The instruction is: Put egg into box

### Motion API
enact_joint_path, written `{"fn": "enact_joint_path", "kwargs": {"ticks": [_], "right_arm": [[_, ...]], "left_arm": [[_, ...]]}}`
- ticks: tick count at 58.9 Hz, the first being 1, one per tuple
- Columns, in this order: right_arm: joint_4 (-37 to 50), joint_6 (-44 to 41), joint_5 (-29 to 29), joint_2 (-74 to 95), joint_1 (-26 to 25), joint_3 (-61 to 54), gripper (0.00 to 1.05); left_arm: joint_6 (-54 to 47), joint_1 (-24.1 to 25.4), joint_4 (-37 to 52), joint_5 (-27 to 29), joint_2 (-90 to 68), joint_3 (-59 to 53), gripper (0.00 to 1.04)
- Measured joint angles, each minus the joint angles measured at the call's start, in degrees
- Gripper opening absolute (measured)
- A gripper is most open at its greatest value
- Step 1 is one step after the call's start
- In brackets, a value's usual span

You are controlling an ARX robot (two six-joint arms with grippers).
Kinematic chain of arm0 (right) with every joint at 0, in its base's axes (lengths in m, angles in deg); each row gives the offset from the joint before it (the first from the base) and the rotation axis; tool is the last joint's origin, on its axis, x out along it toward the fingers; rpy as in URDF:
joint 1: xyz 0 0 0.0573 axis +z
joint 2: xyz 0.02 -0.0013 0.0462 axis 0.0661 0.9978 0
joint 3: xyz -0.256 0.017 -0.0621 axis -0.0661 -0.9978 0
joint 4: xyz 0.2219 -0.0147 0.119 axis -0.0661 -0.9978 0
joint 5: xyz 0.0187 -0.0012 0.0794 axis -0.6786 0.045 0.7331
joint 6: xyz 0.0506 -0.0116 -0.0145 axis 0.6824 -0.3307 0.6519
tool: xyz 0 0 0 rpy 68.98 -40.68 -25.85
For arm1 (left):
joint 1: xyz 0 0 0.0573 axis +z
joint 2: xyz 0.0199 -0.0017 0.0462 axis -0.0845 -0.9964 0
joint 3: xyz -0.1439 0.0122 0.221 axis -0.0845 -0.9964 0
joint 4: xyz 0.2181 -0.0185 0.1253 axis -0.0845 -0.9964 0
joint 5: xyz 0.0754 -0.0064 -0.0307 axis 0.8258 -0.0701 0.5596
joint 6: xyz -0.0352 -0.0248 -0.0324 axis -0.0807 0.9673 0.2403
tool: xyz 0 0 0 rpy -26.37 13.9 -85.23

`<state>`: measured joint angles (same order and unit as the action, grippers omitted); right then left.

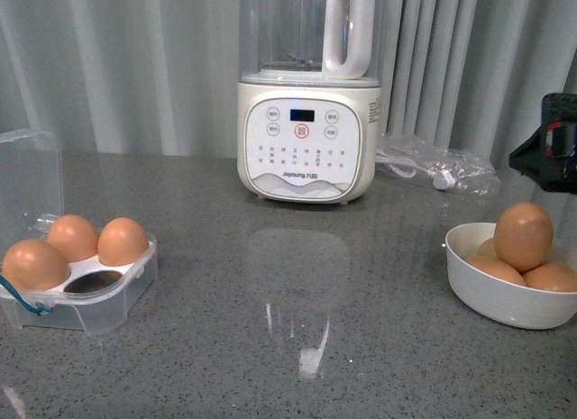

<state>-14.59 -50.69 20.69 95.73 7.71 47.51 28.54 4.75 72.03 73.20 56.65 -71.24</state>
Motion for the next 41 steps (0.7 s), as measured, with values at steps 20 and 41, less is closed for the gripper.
{"fn": "enact_joint_path", "kwargs": {"ticks": [20, 41], "right_arm": [[-1.3, -0.5, 1.6, 3.1, 0.4, -0.7, 0.98], [-0.1, -0.7, 3.3, 4.8, 0.3, -2.5, 0.98]], "left_arm": [[0.0, 0.0, 0.0, 0.0, 0.0, 0.0, 0.98], [0.0, 0.0, 0.0, 0.0, 0.0, 0.0, 0.98]]}}
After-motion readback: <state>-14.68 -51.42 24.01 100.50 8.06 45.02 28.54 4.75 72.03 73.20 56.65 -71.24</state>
